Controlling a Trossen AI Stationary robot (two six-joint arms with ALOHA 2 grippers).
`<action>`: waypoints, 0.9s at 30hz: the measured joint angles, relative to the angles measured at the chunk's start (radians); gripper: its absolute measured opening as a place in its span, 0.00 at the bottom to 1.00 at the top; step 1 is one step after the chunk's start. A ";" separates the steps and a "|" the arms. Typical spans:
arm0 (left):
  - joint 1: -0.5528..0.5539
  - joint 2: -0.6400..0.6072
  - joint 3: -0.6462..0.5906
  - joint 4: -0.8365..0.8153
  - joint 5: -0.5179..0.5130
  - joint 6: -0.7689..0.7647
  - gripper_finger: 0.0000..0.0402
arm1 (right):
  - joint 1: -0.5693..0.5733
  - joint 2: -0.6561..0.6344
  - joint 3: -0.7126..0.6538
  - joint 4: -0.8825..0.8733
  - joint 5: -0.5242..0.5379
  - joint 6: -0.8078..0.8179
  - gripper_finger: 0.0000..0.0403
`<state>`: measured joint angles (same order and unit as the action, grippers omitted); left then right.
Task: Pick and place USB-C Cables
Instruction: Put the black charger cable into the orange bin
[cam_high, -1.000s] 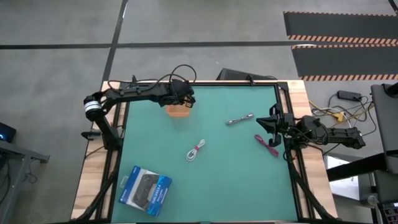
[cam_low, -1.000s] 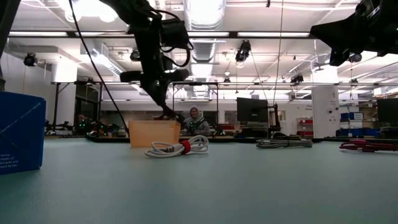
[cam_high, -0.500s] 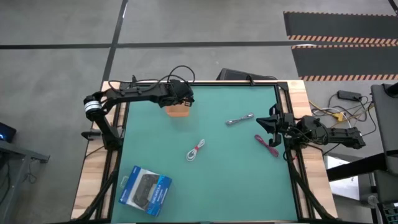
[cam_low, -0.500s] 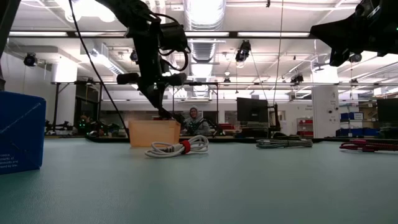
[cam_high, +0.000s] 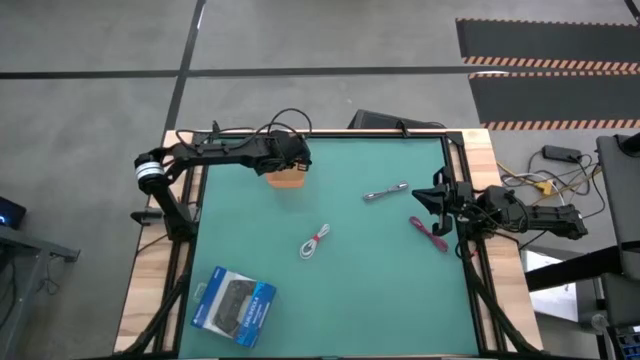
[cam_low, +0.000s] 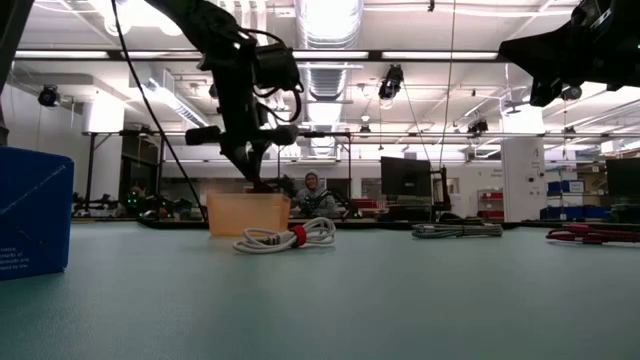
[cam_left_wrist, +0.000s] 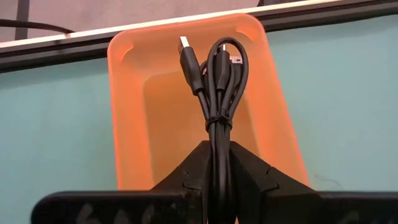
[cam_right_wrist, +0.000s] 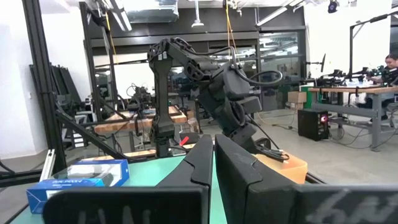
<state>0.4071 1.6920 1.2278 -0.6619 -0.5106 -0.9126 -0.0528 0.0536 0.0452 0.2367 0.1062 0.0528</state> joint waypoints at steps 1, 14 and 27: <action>0.001 0.000 0.000 0.002 0.000 0.001 0.08 | 0.000 0.000 0.000 0.000 0.000 0.000 0.02; 0.004 0.007 -0.028 0.006 -0.001 0.002 0.08 | 0.000 0.000 0.000 0.001 0.000 0.000 0.02; 0.004 0.012 -0.075 0.087 -0.002 0.002 0.08 | 0.000 0.000 0.000 0.004 0.000 0.000 0.02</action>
<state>0.4114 1.7039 1.1530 -0.5747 -0.5121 -0.9102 -0.0531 0.0536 0.0452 0.2406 0.1062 0.0528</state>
